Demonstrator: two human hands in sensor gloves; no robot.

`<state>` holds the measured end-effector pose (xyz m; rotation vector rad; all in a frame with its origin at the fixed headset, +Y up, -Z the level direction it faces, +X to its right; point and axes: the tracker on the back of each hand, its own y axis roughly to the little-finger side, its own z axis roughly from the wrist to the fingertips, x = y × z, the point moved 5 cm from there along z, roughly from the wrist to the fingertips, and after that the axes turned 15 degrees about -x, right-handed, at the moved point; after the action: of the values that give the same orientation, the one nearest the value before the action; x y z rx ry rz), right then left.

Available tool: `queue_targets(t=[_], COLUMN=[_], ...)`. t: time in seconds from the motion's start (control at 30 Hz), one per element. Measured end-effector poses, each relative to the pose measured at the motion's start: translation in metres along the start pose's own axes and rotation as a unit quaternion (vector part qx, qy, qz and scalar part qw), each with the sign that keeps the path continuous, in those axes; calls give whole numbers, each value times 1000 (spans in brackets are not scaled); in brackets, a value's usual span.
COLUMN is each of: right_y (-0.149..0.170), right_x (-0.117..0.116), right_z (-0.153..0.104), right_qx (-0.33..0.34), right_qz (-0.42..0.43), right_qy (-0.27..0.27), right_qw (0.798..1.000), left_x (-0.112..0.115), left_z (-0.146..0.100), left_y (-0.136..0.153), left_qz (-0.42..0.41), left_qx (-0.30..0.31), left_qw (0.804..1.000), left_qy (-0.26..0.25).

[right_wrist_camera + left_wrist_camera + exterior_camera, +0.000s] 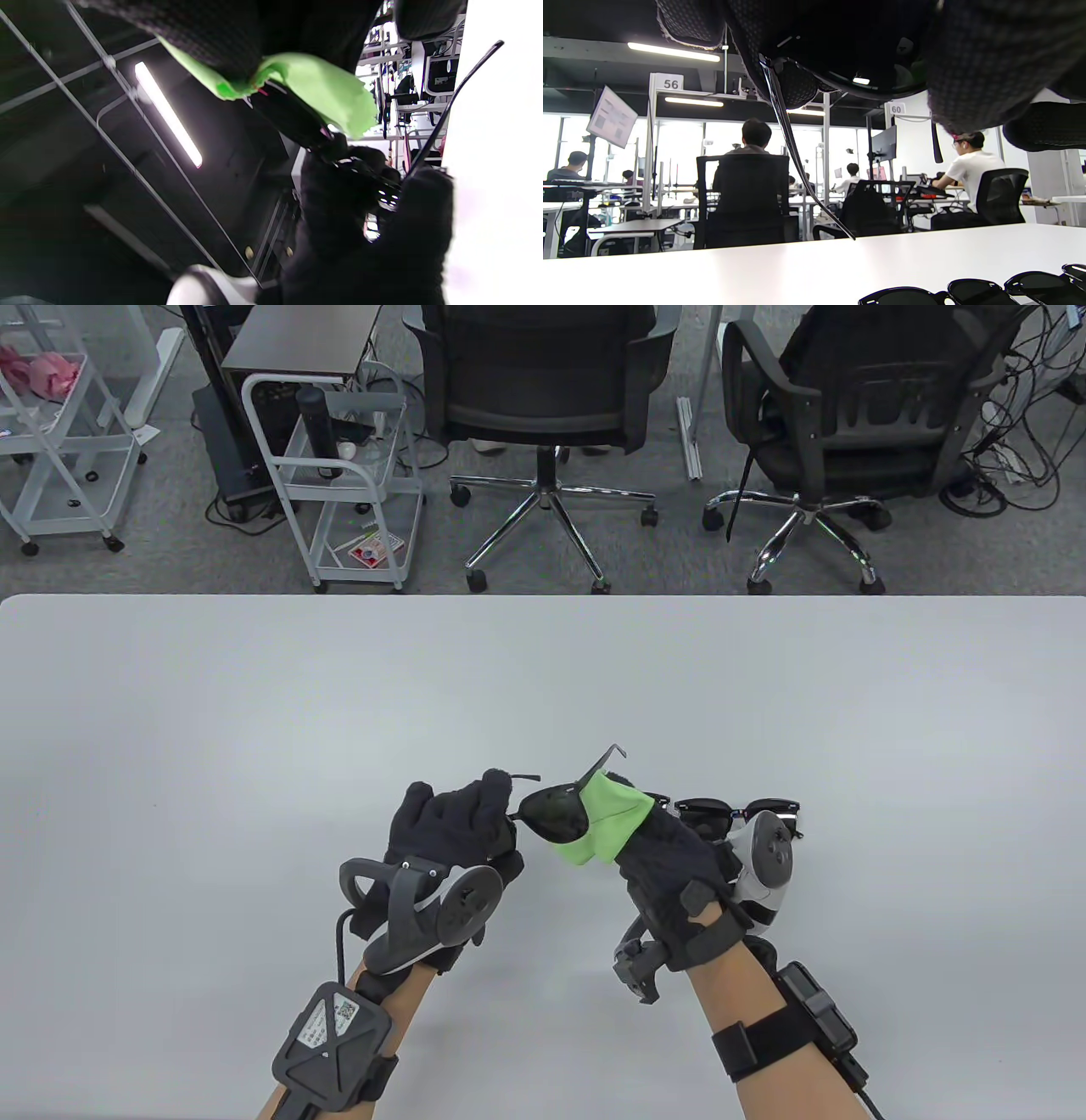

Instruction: Dust sunglasses

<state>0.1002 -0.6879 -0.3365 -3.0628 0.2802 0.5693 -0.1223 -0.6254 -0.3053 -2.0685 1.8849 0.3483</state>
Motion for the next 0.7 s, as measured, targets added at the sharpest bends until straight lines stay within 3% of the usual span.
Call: queue_targets(t=[0.13, 0.3, 0.47, 0.53, 0.7], right_y=[3, 2, -1, 1, 3], right_x=[8, 16, 5, 6, 6], right_z=[-3, -5, -2, -2, 0], right_qx=[-24, -26, -26, -33, -34], right_qz=[-6, -24, -71, -56, -30], right_qy=[63, 82, 31, 54, 30], right_qw=[998, 996, 997, 996, 999], left_x=[0, -6, -7, -5, -4], left_z=[-1, -1, 1, 2, 2], left_y=[-2, -1, 11, 11, 10], left_qz=[9, 12, 15, 1, -5], left_qx=[12, 0, -6, -2, 3], left_qw=[1000, 1000, 999, 1000, 1000], left_qy=[-4, -24, -28, -16, -12])
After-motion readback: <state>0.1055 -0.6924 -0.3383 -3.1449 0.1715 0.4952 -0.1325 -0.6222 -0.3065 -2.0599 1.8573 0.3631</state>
